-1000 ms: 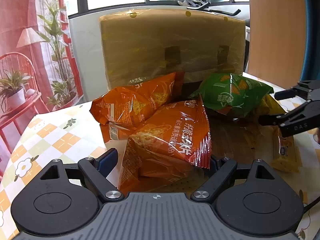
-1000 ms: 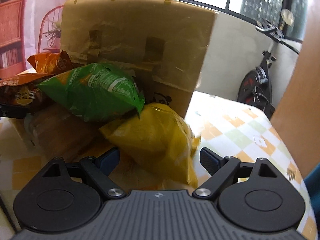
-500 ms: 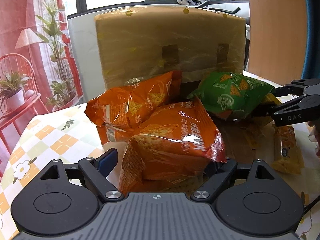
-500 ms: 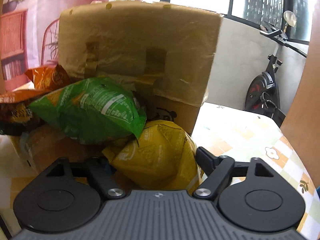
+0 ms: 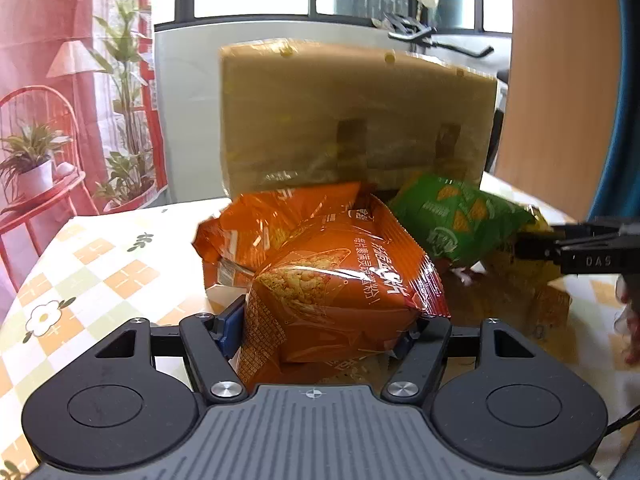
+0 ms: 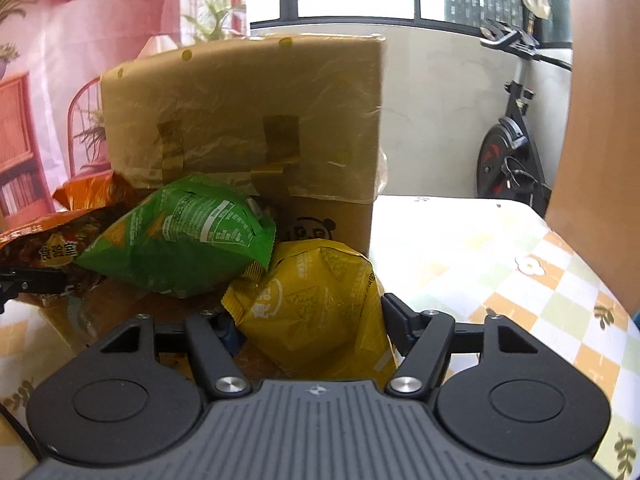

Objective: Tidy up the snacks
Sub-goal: 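Close left gripper on orange chip bag while right grips yellow bag, then lift both held bags and carry them over the box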

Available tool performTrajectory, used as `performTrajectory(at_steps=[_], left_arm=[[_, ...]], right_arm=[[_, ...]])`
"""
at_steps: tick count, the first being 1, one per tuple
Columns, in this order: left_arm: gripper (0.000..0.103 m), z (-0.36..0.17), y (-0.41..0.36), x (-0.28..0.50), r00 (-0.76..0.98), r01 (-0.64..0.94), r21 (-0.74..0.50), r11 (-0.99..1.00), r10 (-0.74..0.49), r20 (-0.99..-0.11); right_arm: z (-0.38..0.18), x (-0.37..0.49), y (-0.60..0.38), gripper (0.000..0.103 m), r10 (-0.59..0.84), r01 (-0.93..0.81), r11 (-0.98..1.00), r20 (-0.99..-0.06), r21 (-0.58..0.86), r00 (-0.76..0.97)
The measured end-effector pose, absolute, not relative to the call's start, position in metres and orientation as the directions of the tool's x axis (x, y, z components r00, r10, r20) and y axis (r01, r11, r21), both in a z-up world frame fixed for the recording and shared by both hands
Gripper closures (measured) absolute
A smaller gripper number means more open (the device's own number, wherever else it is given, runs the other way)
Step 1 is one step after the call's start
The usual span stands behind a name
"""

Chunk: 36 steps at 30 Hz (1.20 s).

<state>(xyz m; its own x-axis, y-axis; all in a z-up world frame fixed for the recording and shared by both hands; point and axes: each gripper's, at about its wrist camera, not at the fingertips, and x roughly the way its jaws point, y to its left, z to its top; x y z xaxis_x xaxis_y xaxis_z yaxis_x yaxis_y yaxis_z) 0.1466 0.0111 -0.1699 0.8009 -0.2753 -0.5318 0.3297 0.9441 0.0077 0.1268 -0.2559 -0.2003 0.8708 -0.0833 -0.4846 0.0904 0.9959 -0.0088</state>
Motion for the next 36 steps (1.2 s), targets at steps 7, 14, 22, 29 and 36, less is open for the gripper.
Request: performTrajectory(at_steps=[7,14,22,29,36], left_arm=[[0.032,-0.159,0.022,0.132,0.827,0.275,-0.054,0.96,-0.265,-0.495],[0.032,-0.153,0.022,0.121,0.844,0.265,-0.072,0.961,-0.268,-0.464],[0.032,-0.144,0.026,0.107,0.855,0.268,-0.087,0.96,-0.278,-0.438],[0.032,-0.132,0.03,0.094,0.875,0.253,-0.094,0.963,-0.269,-0.402],[0.032,-0.123,0.029,0.087,0.892,0.237,-0.092,0.967,-0.254,-0.374]], right_arm=[[-0.192,0.112,-0.254,0.035,-0.114,0.14,0.99,-0.47,0.019,0.875],[-0.182,0.098,-0.25,0.035,-0.134,0.169,0.985,-0.442,0.039,0.887],[-0.171,0.08,-0.243,0.035,-0.145,0.176,0.984,-0.42,0.037,0.896],[-0.159,0.063,-0.239,0.035,-0.14,0.171,0.984,-0.39,0.044,0.91],[-0.142,0.054,-0.235,0.035,-0.138,0.159,0.987,-0.343,0.034,0.929]])
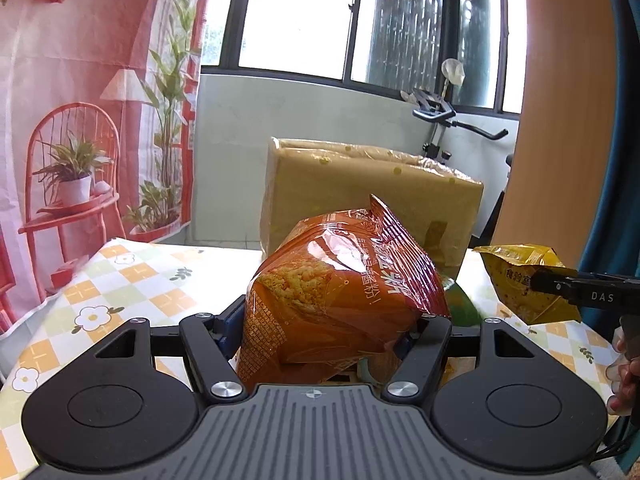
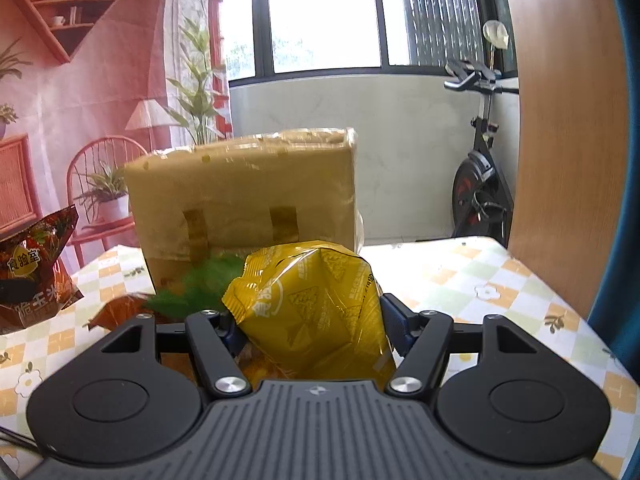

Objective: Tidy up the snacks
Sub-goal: 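Lift both held bags and carry them over the box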

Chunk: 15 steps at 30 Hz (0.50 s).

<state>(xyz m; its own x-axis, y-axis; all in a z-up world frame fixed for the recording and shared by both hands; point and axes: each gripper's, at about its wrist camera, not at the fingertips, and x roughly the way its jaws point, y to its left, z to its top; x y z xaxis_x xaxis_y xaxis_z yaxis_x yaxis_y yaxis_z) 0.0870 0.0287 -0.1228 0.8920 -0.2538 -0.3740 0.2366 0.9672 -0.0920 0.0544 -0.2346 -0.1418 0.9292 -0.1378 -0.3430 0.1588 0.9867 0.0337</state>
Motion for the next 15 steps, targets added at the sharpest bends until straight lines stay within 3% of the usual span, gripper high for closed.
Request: performTrajectory(at_steps=[7,15], left_arm=[[0.032,-0.122,0.032,0.091,0.891,0.219,-0.105,0.97,-0.243,-0.383],[0.032,-0.093,0.035,0.108,0.911,0.22,-0.121,0.968,-0.248,-0.328]], right_arm=[[-0.133,0.054,-0.23,0.035,-0.13,0.147,0.989,-0.323,0.029,0.937],[-0.107,0.069,-0.232,0.035,-0.095,0.111,0.993,-0.29,0.04,0.952]])
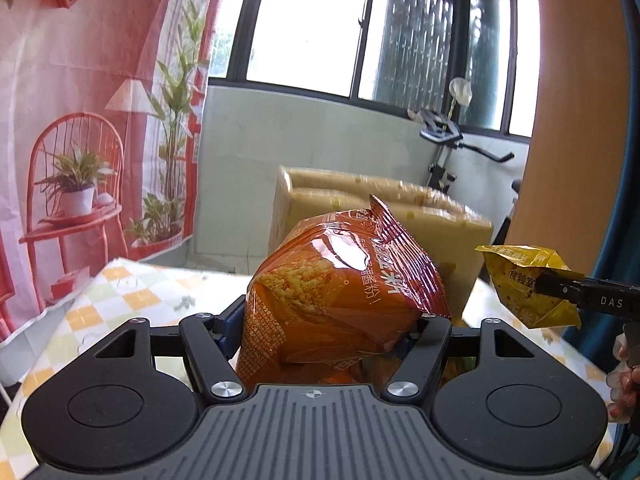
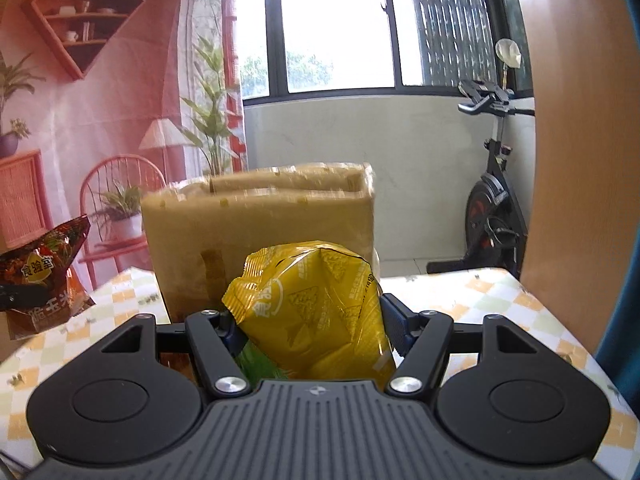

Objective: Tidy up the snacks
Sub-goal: 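Lift both held bags and carry them over the box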

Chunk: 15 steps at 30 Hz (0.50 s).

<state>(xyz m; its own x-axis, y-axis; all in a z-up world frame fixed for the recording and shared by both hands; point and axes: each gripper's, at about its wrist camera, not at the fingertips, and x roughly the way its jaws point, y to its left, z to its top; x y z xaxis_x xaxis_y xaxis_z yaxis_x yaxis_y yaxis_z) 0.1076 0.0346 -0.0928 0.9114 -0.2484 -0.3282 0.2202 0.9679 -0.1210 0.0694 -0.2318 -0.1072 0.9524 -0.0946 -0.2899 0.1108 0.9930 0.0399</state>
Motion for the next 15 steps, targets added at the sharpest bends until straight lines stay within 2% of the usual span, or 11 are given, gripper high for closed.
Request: performTrajectory(at_steps=[11,15], left_arm=[[0.032,-0.039,0.011,0.152,0.933,0.269,-0.118,0.956,-0.289,-0.216],[0.032,-0.023,-0.004,0.177,0.927,0.299,-0.1,0.949,-0.314,-0.204]], right_arm=[[-0.047,0.119,-0.224,0.035,-0.048,0.036,0.996,-0.153,-0.078,0.987],[-0.03,0.147,-0.22,0.035,-0.019,0.008,0.995,-0.117,-0.098,0.993]])
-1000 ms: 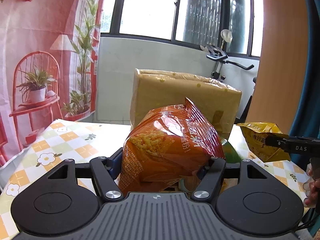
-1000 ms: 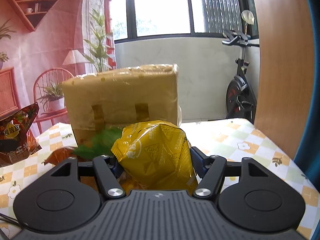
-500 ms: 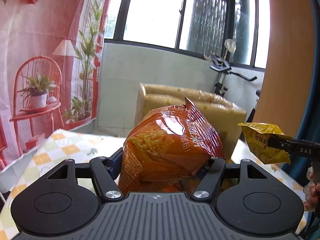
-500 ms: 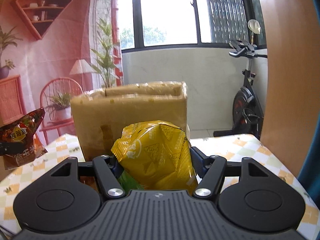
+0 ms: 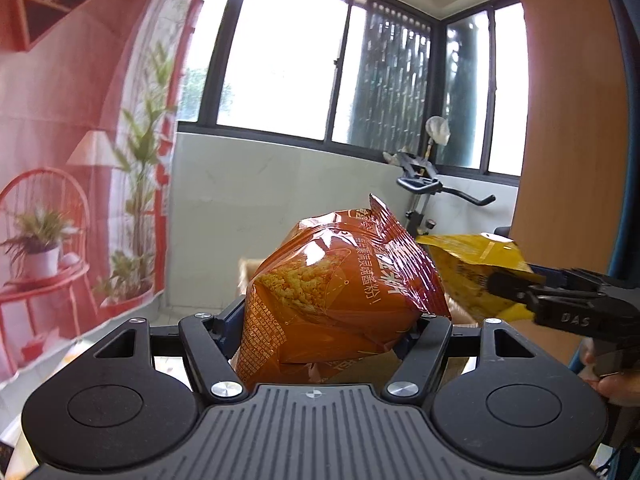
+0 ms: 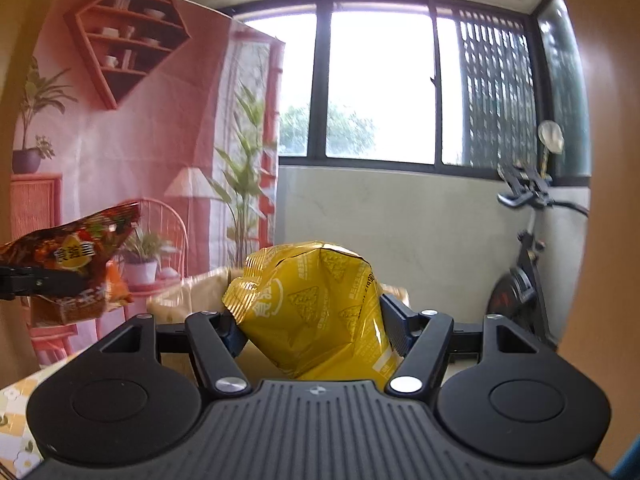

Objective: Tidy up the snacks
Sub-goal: 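Lift both held bags and carry them over the box, then open both grippers to release the bags into the box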

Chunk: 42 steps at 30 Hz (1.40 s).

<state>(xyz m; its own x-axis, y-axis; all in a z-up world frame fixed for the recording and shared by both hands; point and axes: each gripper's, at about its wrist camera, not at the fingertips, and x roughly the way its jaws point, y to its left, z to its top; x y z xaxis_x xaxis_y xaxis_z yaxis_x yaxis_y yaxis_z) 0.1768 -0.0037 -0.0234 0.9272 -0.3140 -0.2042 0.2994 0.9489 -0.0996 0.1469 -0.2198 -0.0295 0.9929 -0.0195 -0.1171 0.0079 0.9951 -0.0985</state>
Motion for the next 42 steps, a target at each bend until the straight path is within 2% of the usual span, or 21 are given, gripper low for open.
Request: performTrajectory(at_steps=[6,9,14,18,22,28,32,42], left_arm=[[0.032,-0.014,-0.025,0.226,0.918,0.325,-0.076,0.943,-0.334,-0.215],[0.032,-0.012,-0.026,0.258,0.911,0.325,-0.118,0.938,-0.344,-0.228],[0.032,-0.022,-0.027,0.292,0.897,0.321,-0.185,0.929,-0.361,-0.255],[0.032,-0.026,-0.036,0.303,0.893,0.334,-0.156,0.93,-0.365,-0.264],[0.031,-0.024,-0.039,0.312,0.892,0.341,-0.124,0.932,-0.363,-0.27],[0.025,-0.033,-0.038,0.323,0.868,0.336,-0.108,0.935,-0.353,-0.348],[0.02,-0.038,-0.027,0.319,0.868,0.314,-0.112,0.943,-0.333,-0.368],[0.019,-0.031,-0.011,0.293,0.872,0.281,-0.126,0.951,-0.308,-0.381]], right_arm=[[-0.021,0.207,-0.215,0.035,-0.002,-0.014,0.987,-0.105,-0.157,0.994],[-0.027,0.236,-0.217,0.035,-0.004,-0.016,0.987,-0.122,-0.158,0.992],[-0.043,0.27,-0.231,0.035,-0.032,0.016,0.994,-0.14,-0.107,0.99],[-0.054,0.287,-0.24,0.035,-0.034,0.025,0.998,-0.175,-0.053,0.984],[-0.059,0.292,-0.249,0.035,-0.045,0.04,0.999,-0.198,-0.026,0.979],[-0.069,0.293,-0.258,0.031,-0.051,0.055,0.998,-0.269,0.006,0.962],[-0.069,0.284,-0.257,0.028,-0.054,0.055,0.998,-0.271,-0.004,0.961],[-0.065,0.25,-0.244,0.026,-0.049,0.053,0.999,-0.279,0.008,0.959]])
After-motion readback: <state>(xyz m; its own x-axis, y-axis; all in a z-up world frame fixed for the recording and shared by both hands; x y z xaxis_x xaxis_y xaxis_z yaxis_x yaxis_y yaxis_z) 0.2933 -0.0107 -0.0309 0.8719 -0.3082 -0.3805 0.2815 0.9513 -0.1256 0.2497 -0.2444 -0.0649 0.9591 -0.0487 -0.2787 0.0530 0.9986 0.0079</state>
